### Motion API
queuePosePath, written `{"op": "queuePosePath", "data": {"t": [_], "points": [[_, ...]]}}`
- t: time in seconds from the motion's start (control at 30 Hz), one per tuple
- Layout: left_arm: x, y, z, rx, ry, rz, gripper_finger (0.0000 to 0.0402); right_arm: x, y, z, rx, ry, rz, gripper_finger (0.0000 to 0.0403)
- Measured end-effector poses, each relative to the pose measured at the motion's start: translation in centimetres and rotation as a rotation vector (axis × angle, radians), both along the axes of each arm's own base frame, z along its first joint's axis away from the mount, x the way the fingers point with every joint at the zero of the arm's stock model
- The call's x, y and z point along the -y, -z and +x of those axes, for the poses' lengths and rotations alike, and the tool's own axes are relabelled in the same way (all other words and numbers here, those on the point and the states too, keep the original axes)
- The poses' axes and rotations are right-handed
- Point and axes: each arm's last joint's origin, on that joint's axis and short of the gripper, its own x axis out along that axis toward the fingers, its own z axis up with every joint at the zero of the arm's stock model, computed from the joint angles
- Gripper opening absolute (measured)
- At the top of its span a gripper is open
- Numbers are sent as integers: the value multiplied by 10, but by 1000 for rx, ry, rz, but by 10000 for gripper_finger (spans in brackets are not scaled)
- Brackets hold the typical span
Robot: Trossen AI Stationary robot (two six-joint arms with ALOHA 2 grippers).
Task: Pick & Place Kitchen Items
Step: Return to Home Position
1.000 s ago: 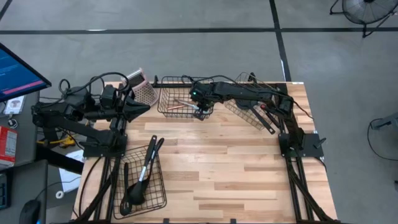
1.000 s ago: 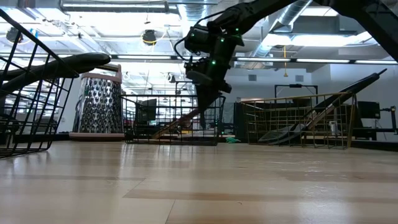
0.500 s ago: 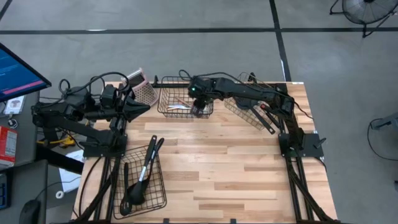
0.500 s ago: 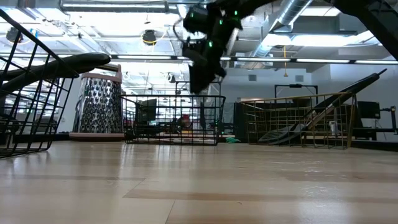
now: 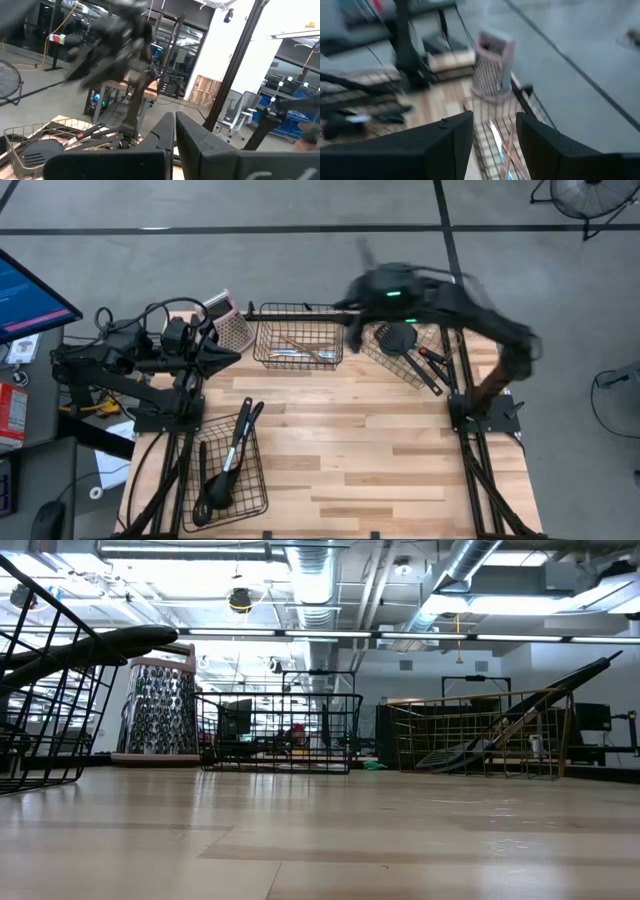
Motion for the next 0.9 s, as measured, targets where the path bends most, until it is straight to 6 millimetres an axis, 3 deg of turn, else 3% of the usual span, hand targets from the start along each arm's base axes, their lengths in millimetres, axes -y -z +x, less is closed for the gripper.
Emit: {"op": "queuePosePath", "data": {"t": [0.2, 0.37, 0.53, 0.9], "points": [[0, 0, 0, 3, 1, 0, 2, -40, -60, -94, 192, -82, -7, 139], [0, -1, 0, 8, 1, -1, 2, -64, -69, -159, 259, -175, 29, 133], [0, -1, 0, 9, -16, -5, 2, -76, -46, -199, 307, -223, 87, 129], [-1, -1, 0, 9, -28, -6, 2, -81, 51, -234, 590, -287, 111, 128]]}}
